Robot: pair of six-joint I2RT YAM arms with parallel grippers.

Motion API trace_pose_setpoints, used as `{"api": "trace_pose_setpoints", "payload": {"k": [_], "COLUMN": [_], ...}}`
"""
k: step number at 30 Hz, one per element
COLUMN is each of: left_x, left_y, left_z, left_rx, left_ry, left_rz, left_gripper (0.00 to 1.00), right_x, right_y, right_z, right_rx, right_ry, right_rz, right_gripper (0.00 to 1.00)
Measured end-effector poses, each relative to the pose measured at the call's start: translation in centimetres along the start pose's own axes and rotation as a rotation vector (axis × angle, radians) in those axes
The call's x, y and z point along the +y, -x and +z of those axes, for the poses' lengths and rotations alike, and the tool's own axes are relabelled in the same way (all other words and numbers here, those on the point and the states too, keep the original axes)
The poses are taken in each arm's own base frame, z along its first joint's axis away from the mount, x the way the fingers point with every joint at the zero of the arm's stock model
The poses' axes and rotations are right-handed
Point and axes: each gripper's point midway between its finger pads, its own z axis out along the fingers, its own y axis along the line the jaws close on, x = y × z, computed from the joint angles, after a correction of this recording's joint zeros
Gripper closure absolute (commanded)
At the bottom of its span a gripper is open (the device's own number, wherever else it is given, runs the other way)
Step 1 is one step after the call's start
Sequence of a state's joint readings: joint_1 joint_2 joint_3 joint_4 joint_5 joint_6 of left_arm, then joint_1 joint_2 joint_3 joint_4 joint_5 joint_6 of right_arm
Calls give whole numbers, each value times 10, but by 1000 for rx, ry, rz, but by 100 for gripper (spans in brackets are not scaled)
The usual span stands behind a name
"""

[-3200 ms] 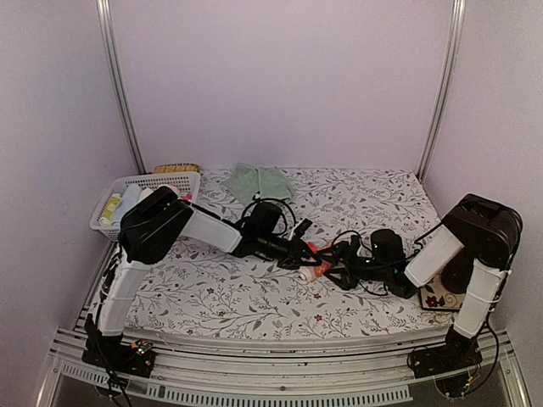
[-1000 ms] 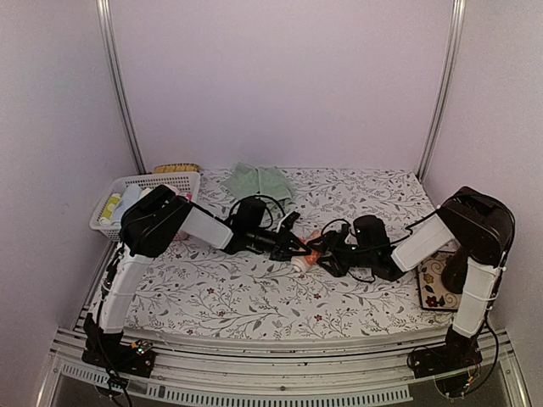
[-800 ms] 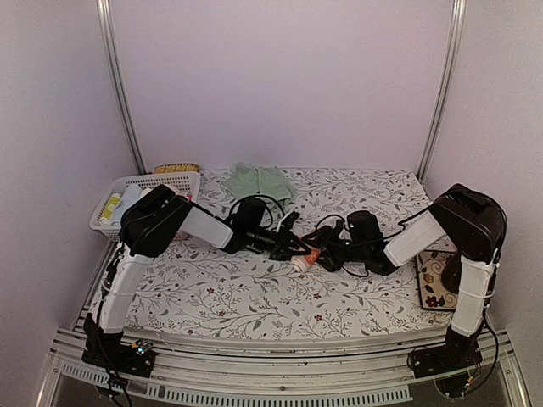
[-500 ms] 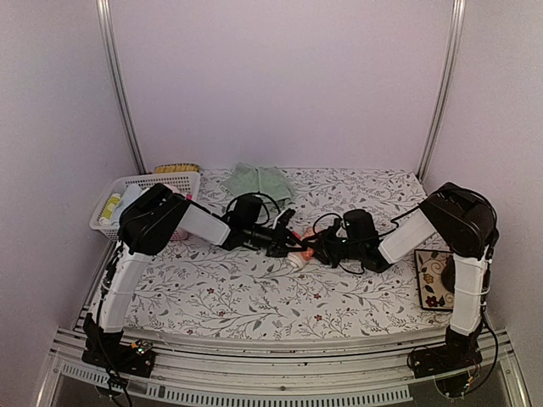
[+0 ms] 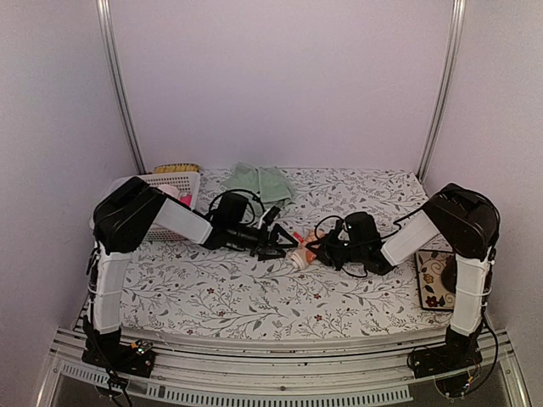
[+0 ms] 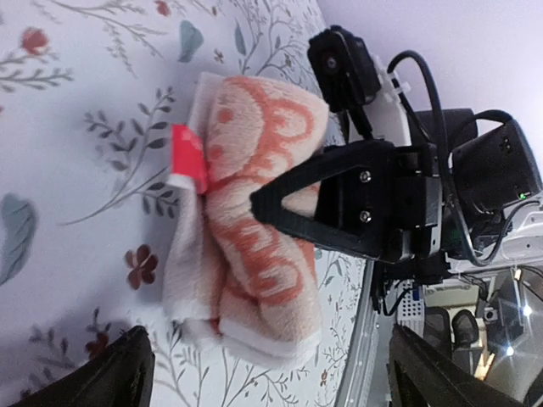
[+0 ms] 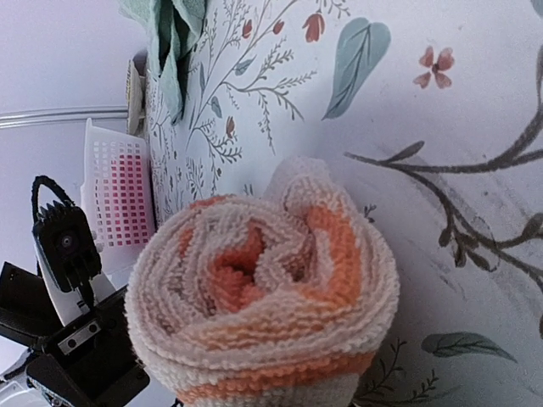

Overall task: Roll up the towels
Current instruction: Pick up the towel from the center of the board.

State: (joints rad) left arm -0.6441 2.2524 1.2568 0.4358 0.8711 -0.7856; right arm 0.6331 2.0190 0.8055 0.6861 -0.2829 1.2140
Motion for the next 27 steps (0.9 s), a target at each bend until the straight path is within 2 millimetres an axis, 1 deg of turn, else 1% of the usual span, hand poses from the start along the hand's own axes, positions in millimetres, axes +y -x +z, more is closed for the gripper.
{"api": "trace_pose_setpoints", "payload": {"k": [2,4,6,8,11,13,16,21,24,27], "left_x": [7,12,19,19,3,-15,-33,-40,-44,-55], "left_y": [-4,-3,1,9,26,37,49,51,53,52], "left_z": [-15,-31,-53,-71,-98,-111,-115,-103,-96,-88], "left_rx": [-21,-47,-86,-124,-204,-249,-280,-252,-239,-226], "left_ry": [85,169,279,358,420,407,371,327,287,200], "left_rz": [-4,2,19,53,136,195,272,325,350,378], "left_gripper": [3,3,3,3,3,3,3,3,3,3], "right_x": [0,2,6,12,28,40,59,102,132,156], "right_y": [-1,-2,-2,-3,-4,-5,-10,-20,-29,-38], "right_z": [-4,-8,-13,-18,-28,-35,-45,-70,-92,-112], "right_rx": [4,7,10,13,16,22,39,71,91,106], "right_ry": [-11,-19,-22,-16,22,55,113,248,350,436], "right_rz": [-28,-60,-105,-149,-234,-290,-371,-512,-595,-660], "right_gripper": [98,98,98,98,98,98,98,98,98,98]}}
